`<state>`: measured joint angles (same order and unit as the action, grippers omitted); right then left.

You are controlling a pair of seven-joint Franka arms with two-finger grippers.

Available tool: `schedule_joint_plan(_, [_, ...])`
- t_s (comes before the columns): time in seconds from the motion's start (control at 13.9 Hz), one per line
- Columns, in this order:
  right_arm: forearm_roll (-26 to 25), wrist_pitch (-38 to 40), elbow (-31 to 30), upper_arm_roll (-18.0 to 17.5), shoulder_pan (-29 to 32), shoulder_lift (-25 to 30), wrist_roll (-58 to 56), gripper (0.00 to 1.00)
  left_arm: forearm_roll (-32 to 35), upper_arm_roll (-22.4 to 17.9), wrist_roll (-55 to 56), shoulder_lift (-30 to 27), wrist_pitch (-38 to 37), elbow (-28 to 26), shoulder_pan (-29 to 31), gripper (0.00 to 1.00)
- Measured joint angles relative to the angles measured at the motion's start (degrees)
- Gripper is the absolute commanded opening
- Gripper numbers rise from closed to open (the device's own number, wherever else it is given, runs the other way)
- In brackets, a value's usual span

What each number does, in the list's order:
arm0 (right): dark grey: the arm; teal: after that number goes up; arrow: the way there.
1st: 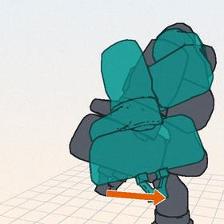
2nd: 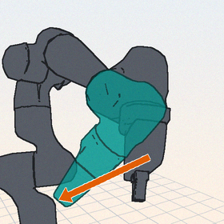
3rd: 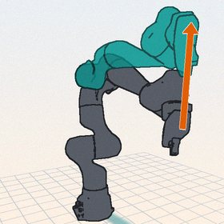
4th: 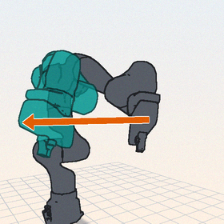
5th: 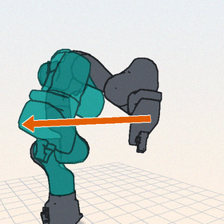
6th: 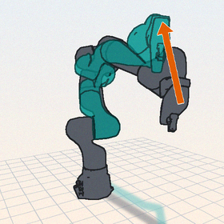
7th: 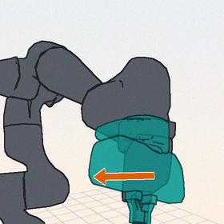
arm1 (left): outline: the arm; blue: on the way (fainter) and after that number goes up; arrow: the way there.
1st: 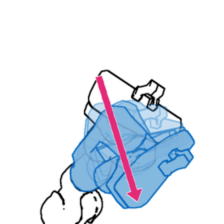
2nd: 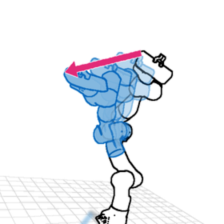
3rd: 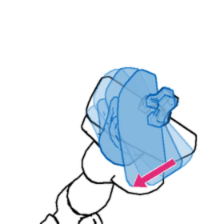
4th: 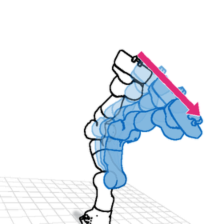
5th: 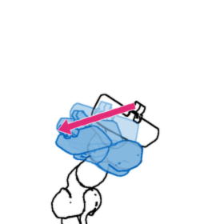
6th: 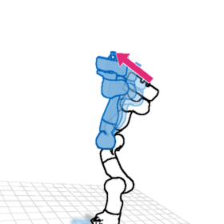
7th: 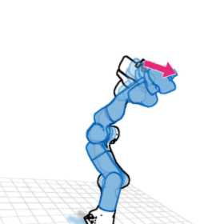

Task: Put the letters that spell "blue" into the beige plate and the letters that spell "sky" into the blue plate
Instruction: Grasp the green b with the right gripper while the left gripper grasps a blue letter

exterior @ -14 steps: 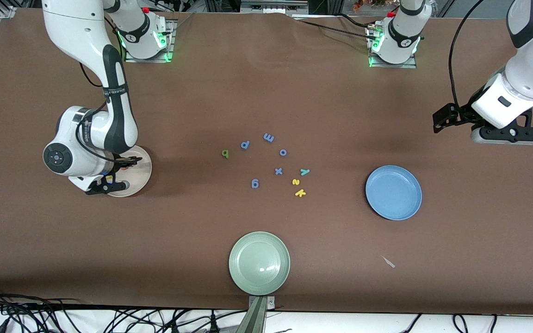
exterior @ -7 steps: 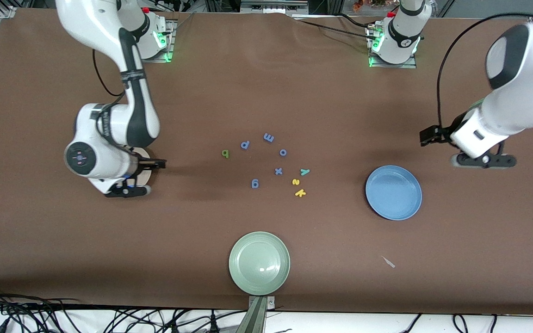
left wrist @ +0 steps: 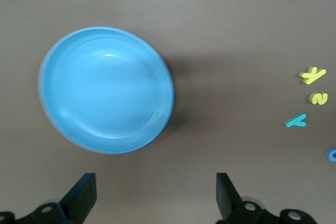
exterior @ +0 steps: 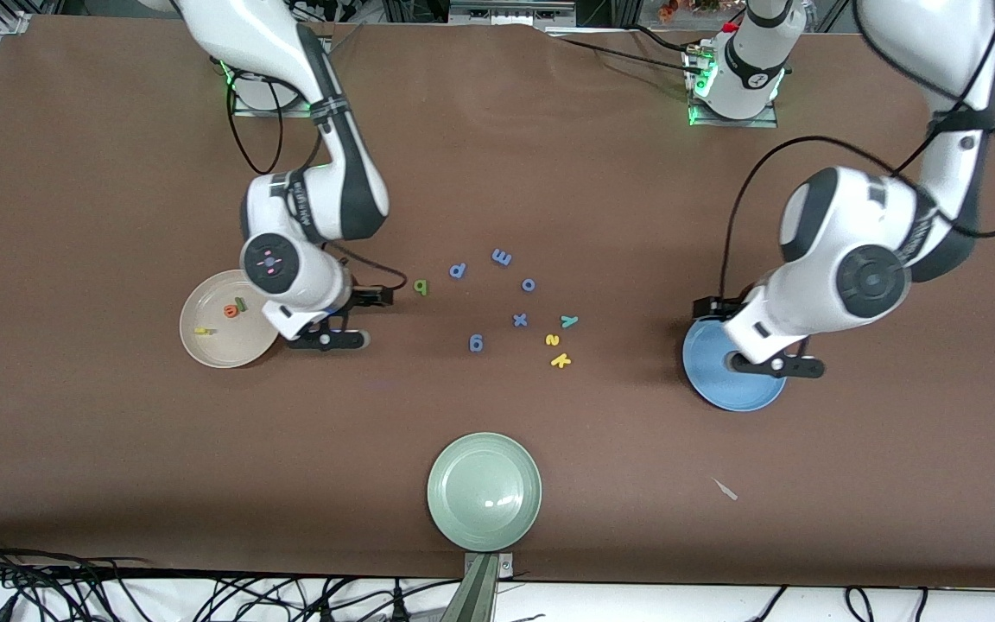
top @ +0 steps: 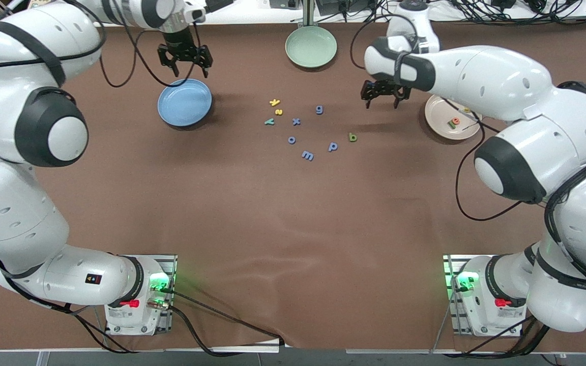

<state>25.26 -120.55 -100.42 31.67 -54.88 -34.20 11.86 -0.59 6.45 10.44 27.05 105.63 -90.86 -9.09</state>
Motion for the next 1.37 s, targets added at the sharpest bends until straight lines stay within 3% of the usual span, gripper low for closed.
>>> schedule_joint_plan(0.36, [0.04, -11.09, -5.18, -0.28, -7.47, -1.41, 4.16, 1.00, -0.06, 3.40, -6.41, 4.96, 4.82, 1.05, -3.63, 1.00])
schedule_joint_plan(0.79, [0.07, -19.60, -10.67, -3.80, -7.89, -1.64, 4.16, 0.99, -0.07, 5.92, -23.44, 11.42, 19.94, -0.07, -8.29, 1.00])
schedule_joint_plan(1.08, [0.07, -20.45, -10.74, -4.33, -7.91, -2.74, 4.16, 0.73, -0.07, 6.53, -25.51, 13.39, 32.18, -6.06, -11.90, 1.00])
schedule_joint_plan(1.37, [0.08, -20.93, -10.66, -4.80, -7.93, -2.88, 4.16, 0.33, 2.43, 6.51, -25.92, 14.16, 37.16, -9.57, -14.15, 0.79])
